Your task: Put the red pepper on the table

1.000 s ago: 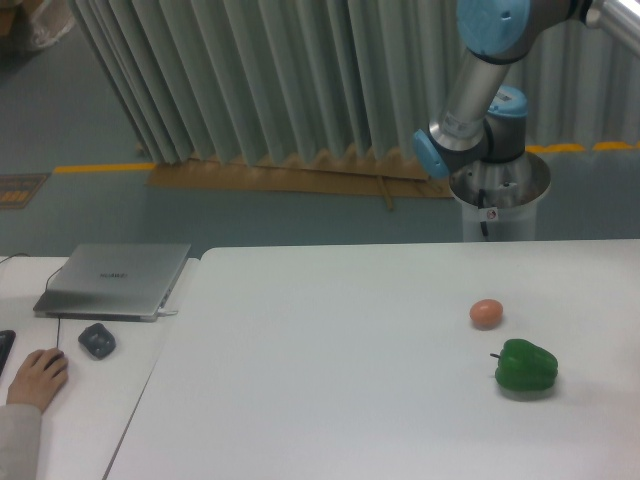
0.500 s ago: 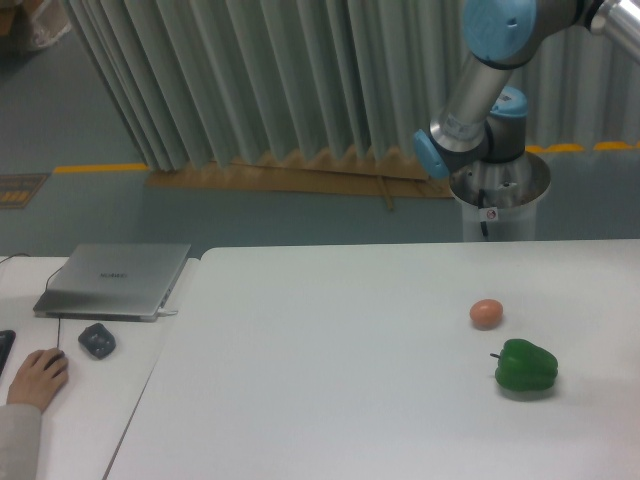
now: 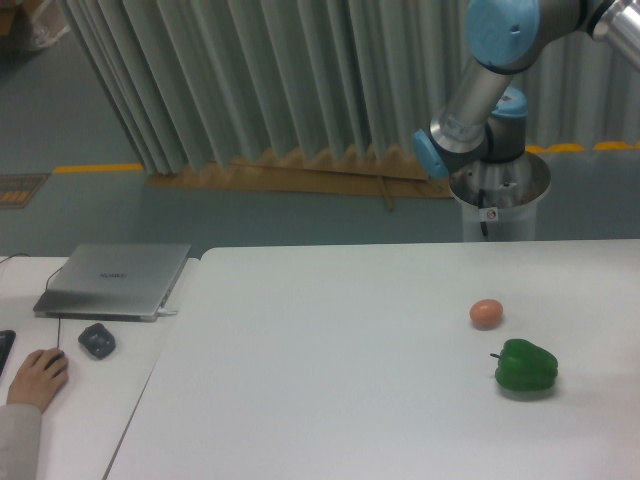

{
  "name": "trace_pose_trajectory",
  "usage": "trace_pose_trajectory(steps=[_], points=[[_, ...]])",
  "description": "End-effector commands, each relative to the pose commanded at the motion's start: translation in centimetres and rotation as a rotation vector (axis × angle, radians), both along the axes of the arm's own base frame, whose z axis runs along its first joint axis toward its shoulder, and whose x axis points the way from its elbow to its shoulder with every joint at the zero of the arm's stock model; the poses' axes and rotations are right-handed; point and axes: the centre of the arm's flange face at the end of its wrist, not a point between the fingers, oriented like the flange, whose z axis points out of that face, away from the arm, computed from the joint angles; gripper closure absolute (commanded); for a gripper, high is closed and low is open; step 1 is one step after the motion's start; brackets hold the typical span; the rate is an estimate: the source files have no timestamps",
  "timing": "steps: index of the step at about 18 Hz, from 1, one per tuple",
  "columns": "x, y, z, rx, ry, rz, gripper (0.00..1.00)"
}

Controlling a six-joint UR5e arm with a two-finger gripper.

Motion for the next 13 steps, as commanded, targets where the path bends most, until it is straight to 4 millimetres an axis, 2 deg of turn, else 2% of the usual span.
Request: trace_pose_trajectory(steps=[4,5,6,7,10,11,13], points=[[-0.06,-0.09,-0.29,-0.002,-0.004,0.0,0.07],[-0.08,-0.08,-0.39,-0.002,-0.006,0.0,0.1],[-0.14,-0.18,-0.39,-0.002,-0.006,0.002,0.16],[-0.16,-0.27,-0.31,-0.001,-0.006,0.003,0.31],[-0.3,-0.46,-0.25,-0.002,-0.006,0.006,0.35],[-0.24,-0.5,-0.23,-0.004,-0.007,0.008,0.52],[-0.17,-0.51,-0.09,-0.002,-0.006,0.006,0.52]])
